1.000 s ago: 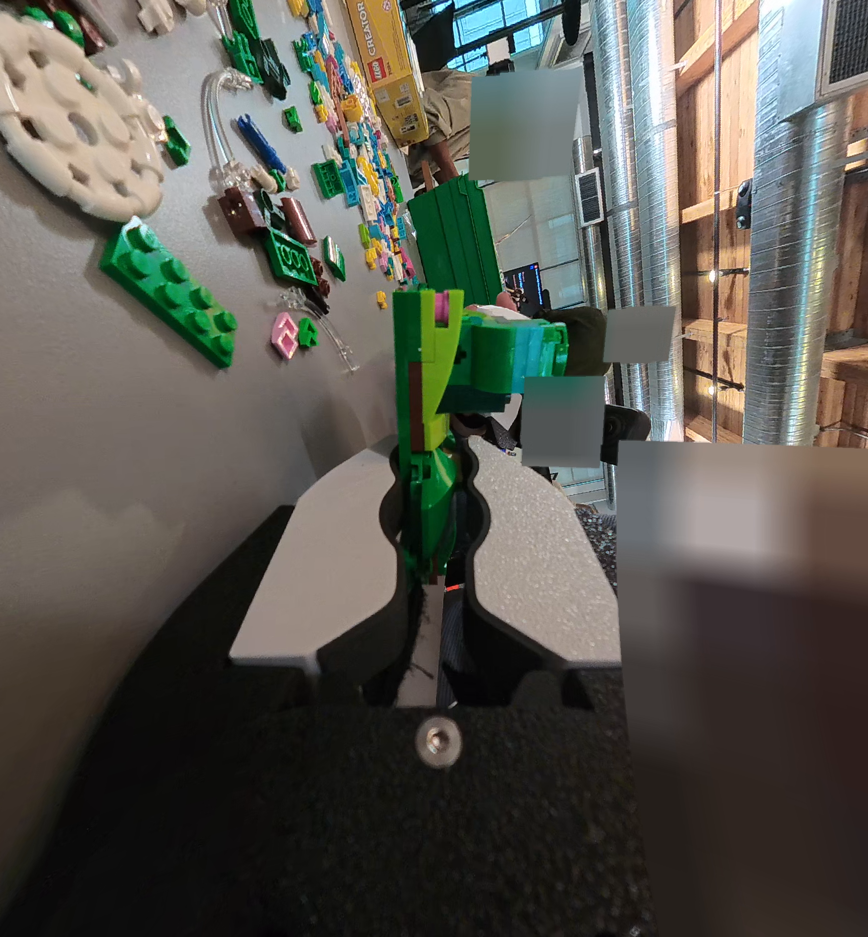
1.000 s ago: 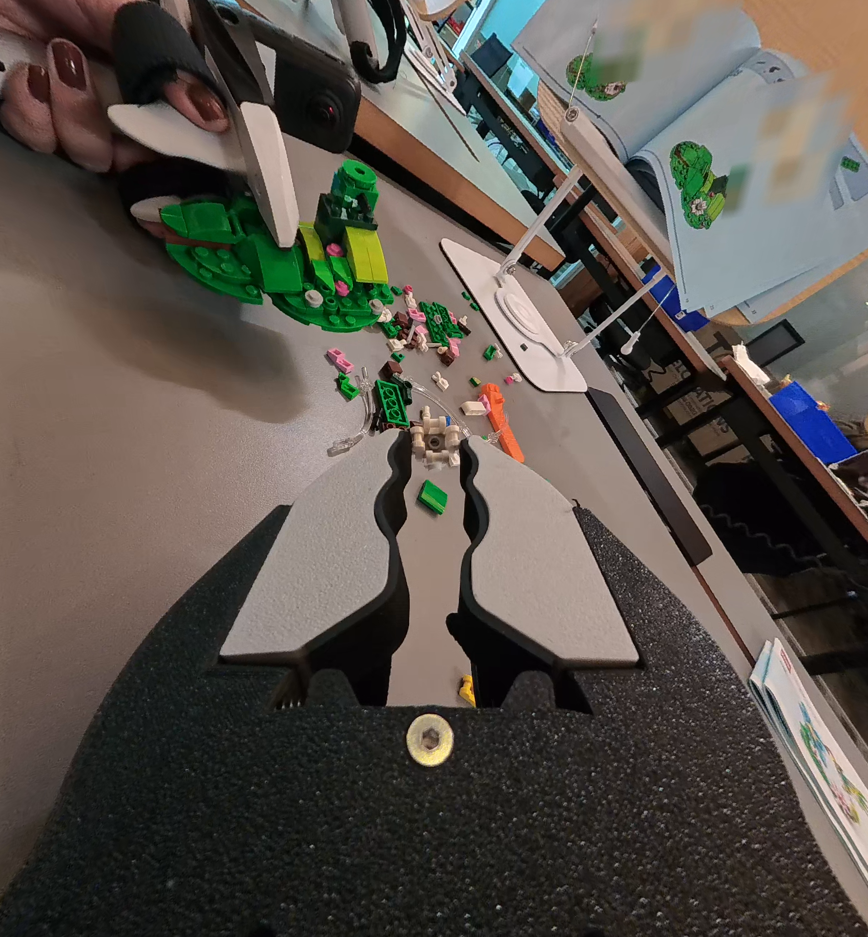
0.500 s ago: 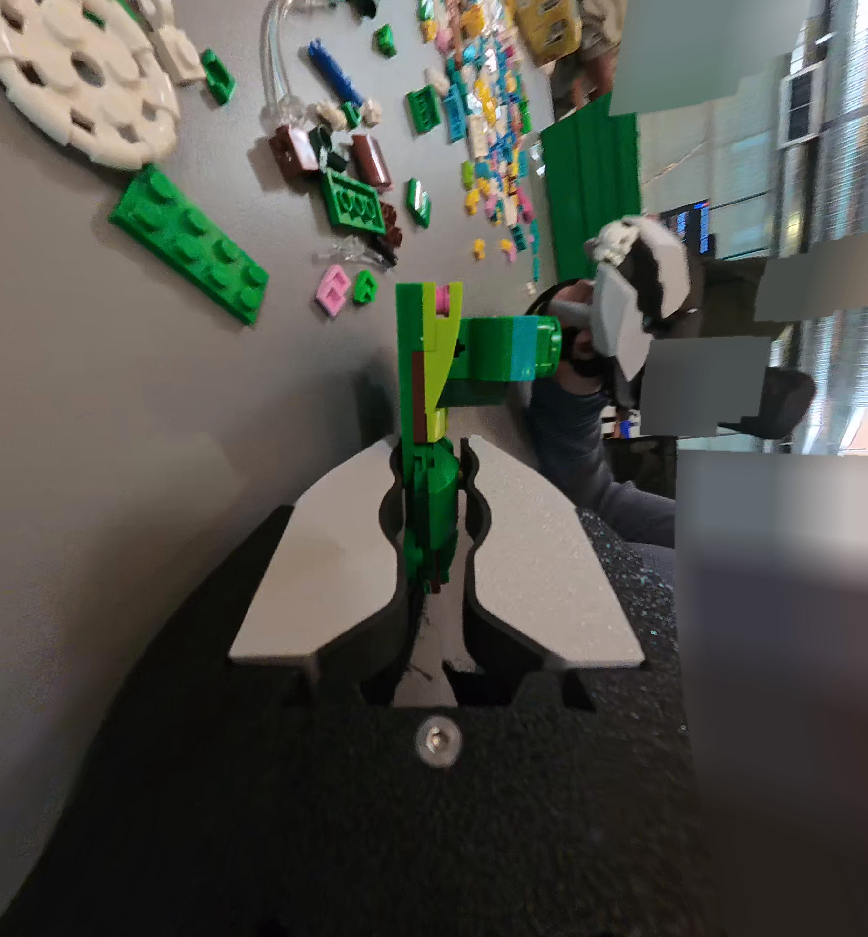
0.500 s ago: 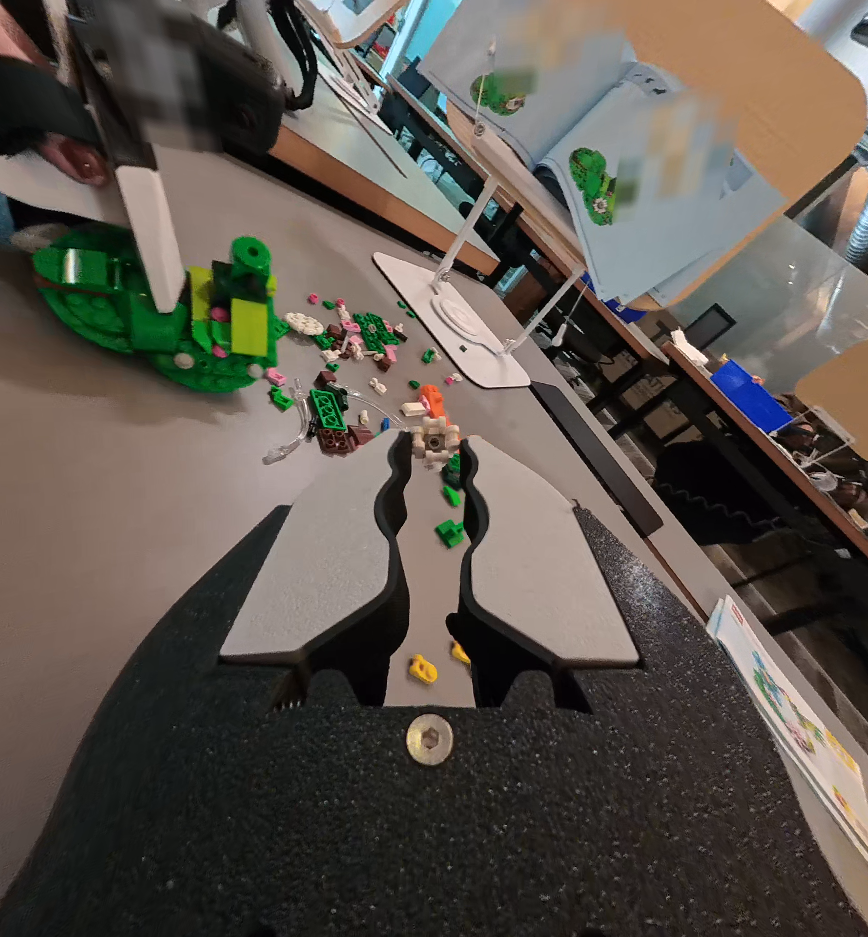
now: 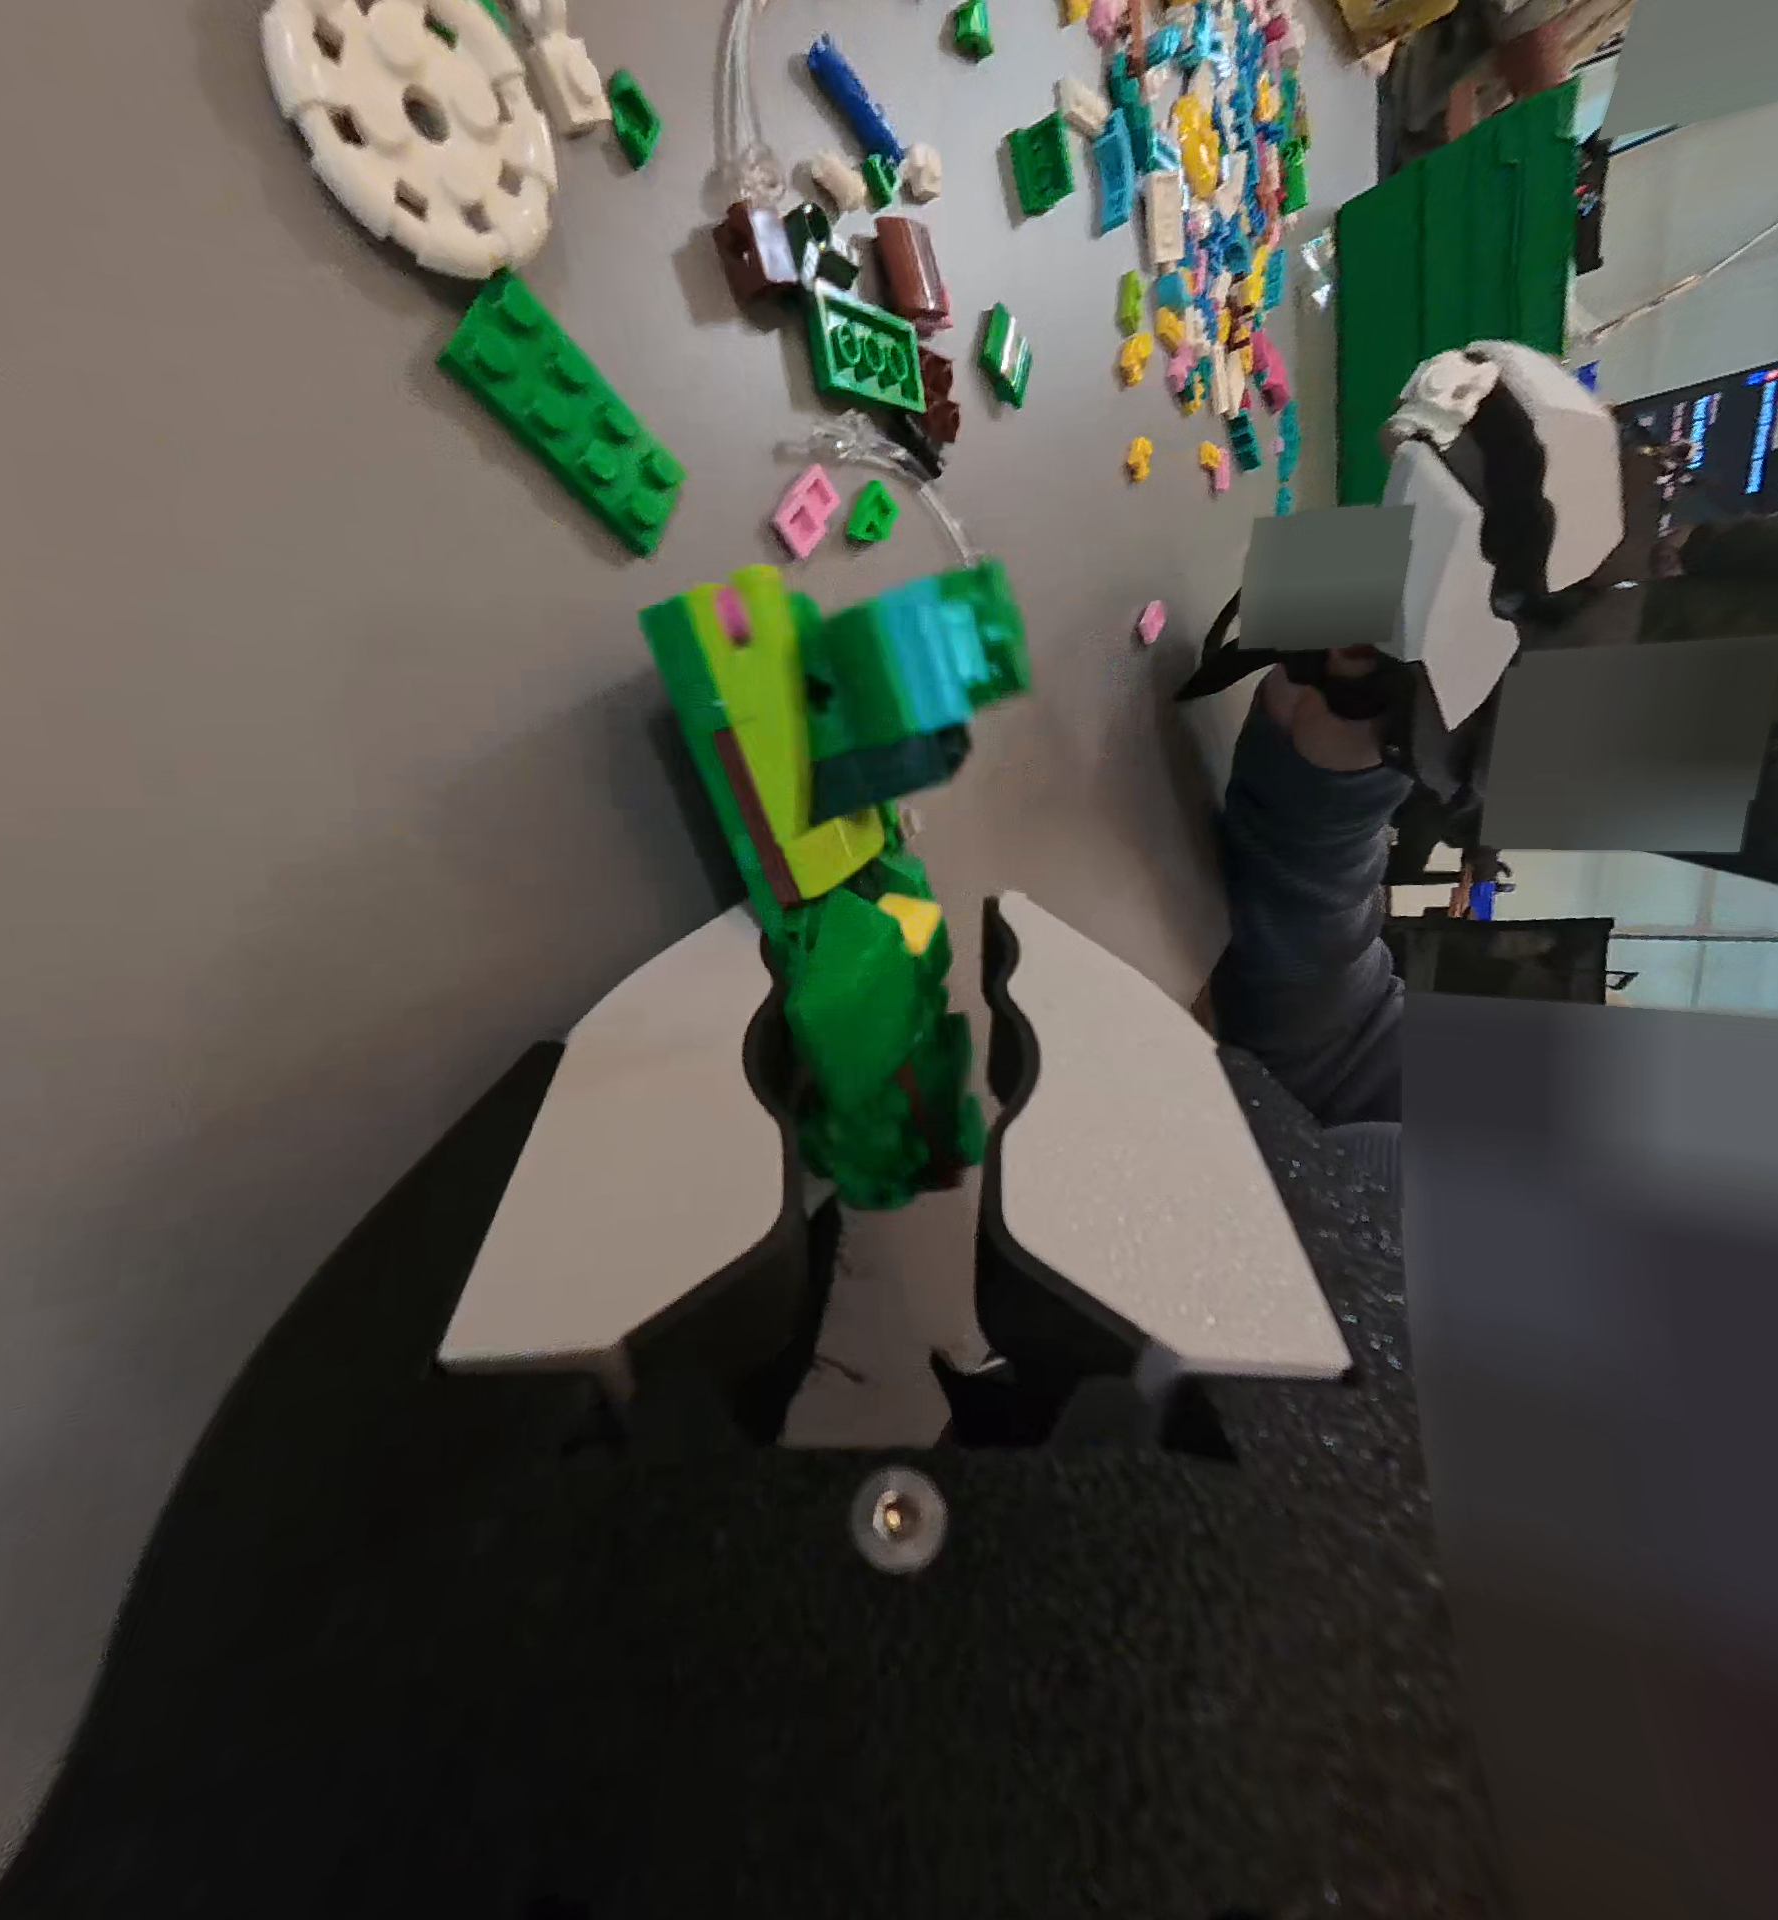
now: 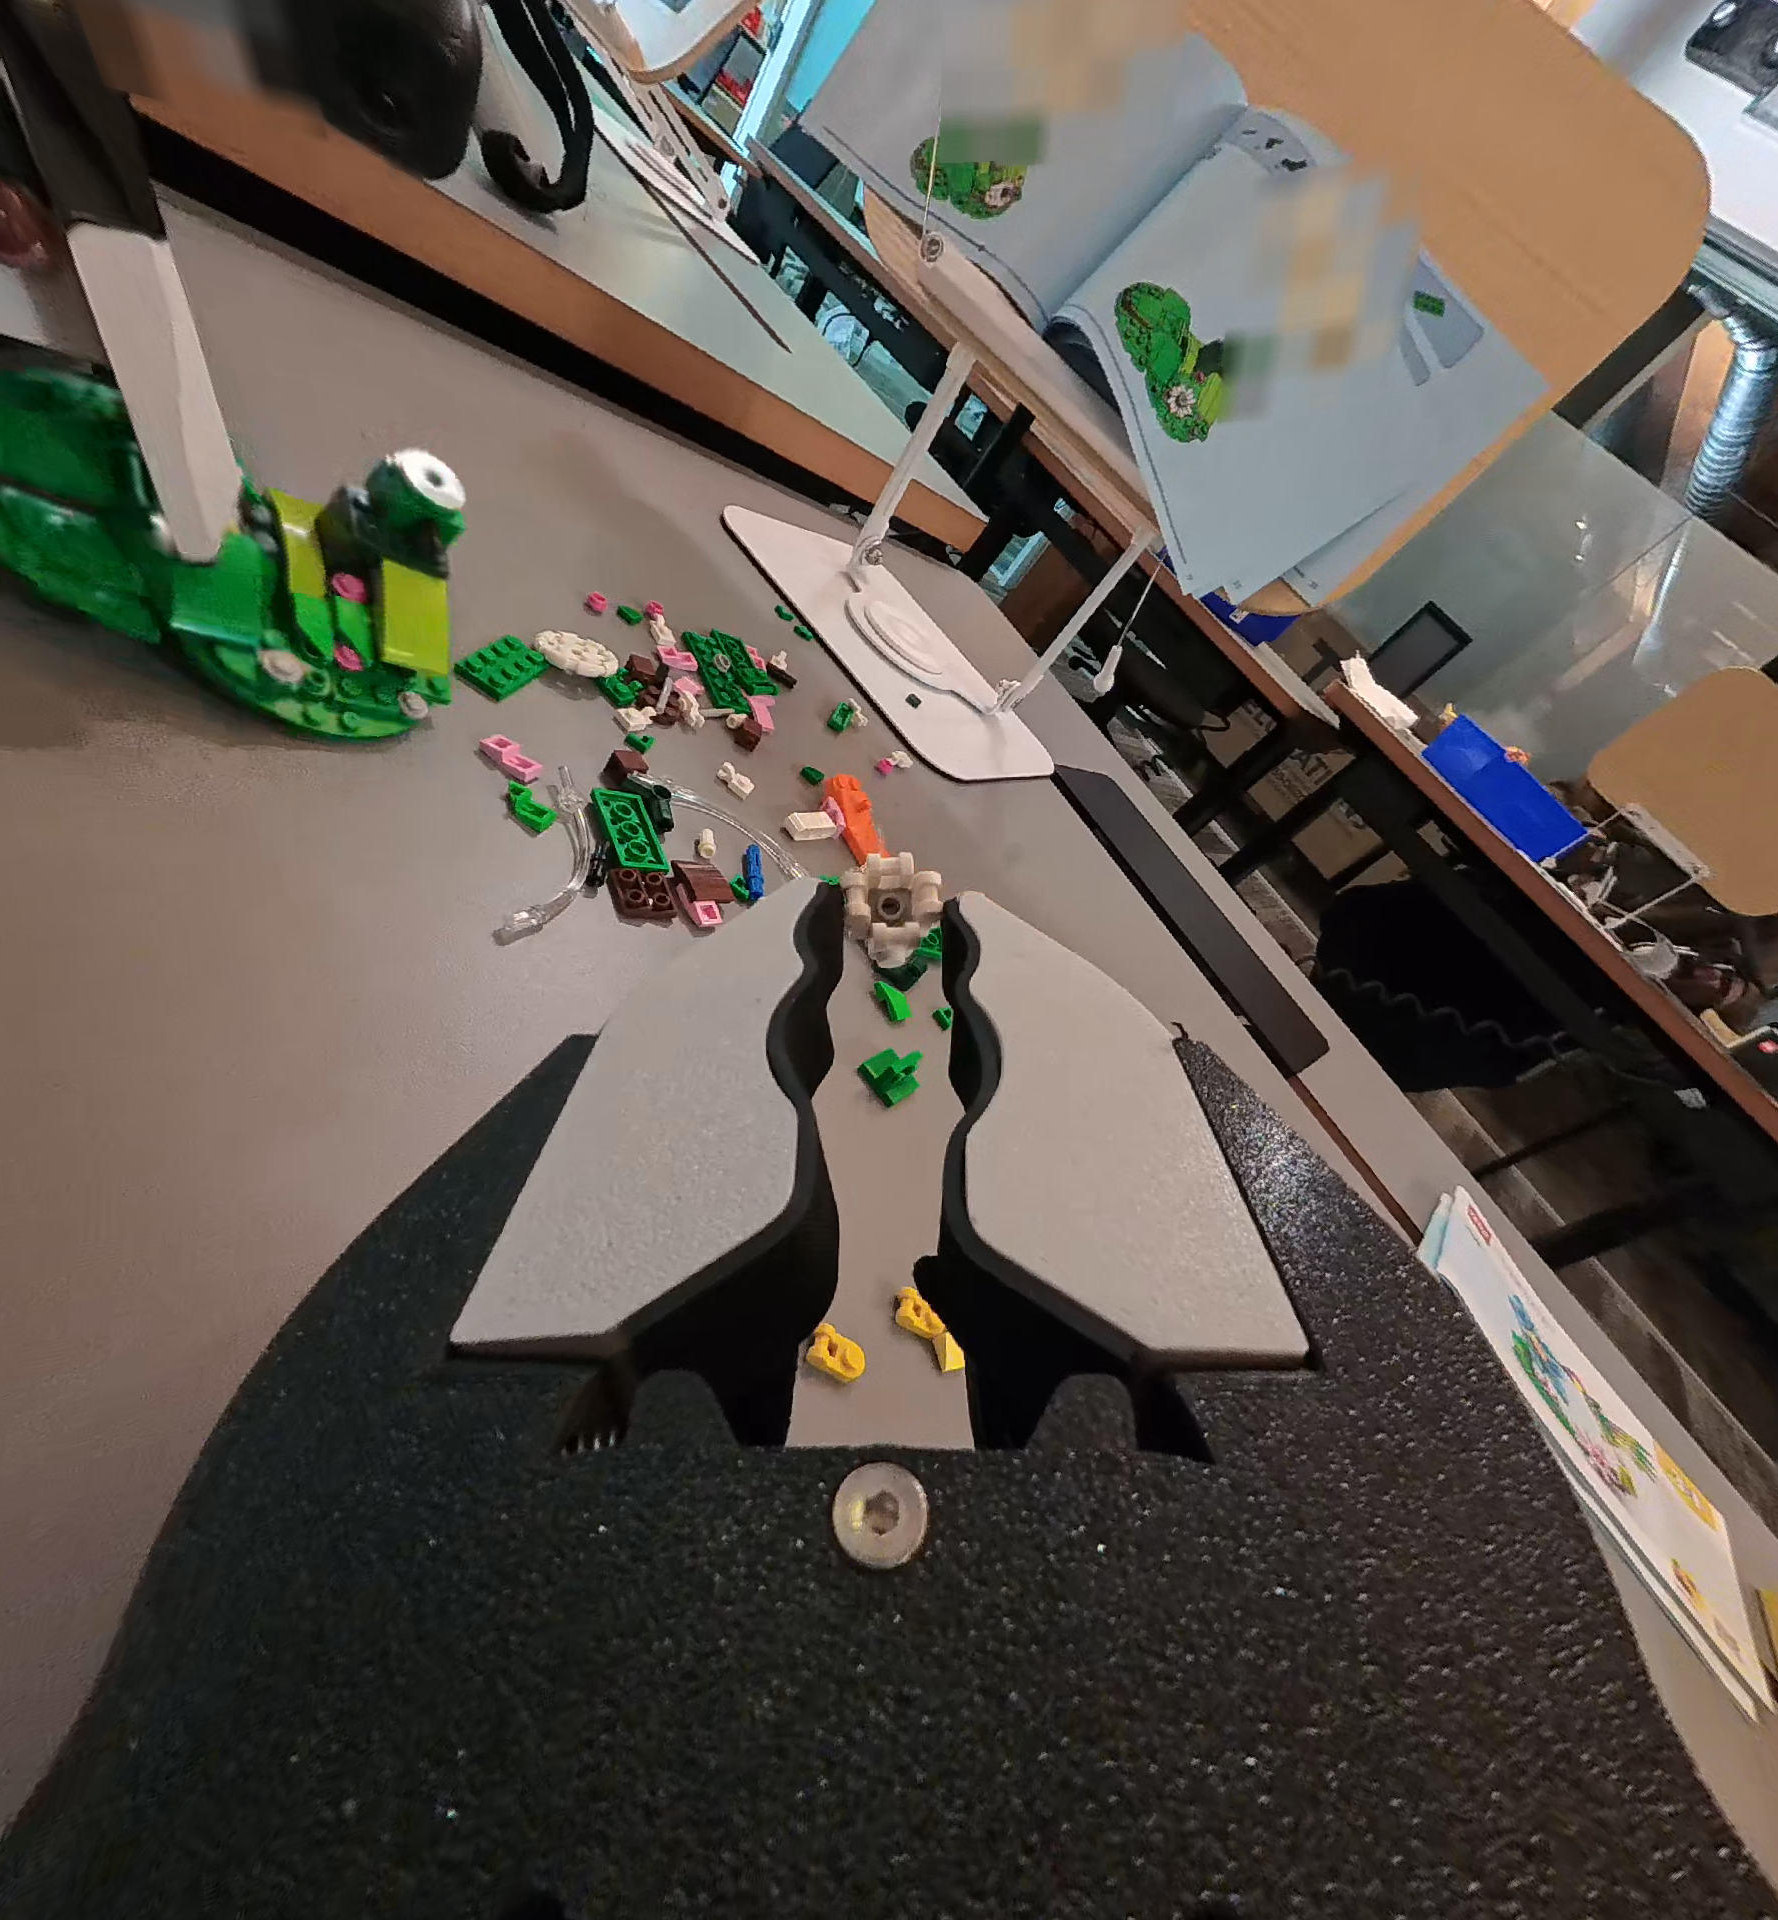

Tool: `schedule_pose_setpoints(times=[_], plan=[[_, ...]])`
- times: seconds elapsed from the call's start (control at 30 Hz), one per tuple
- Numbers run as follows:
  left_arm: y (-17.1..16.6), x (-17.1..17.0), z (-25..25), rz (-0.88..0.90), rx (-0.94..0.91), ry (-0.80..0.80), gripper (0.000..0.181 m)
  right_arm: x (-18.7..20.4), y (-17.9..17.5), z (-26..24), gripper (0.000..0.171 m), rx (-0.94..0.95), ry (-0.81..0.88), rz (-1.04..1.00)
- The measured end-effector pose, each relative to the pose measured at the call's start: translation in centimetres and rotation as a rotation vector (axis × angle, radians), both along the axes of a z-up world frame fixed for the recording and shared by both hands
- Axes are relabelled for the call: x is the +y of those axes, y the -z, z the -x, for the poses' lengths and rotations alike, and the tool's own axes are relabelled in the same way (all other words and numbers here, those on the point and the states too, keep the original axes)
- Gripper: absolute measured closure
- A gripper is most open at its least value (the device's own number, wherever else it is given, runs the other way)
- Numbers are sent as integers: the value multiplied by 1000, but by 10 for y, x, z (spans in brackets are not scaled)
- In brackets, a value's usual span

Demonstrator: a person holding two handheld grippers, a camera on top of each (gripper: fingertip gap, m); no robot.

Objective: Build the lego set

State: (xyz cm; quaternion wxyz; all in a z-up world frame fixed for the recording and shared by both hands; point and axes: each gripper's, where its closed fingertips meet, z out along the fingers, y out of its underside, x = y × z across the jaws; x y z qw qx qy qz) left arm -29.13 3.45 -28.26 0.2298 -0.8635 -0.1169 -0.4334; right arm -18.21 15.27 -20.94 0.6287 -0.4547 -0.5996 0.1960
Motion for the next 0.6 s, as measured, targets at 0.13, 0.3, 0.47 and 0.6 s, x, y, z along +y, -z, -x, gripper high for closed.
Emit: schedule_pose_setpoints(times=[0.13,0.3,0.47,0.6], plan=[[-4,2,5,-16,17,-28,136,1,1,0,153,-1,1,5],[-9,0,13,-20,67,-69,120,0,2,1,154,-5,-3,4],[-11,-2,22,-14,147,-110,112,0,2,1,153,-5,-3,3],[-12,-4,29,0,216,-140,111,0,1,1,153,-4,-3,2]])
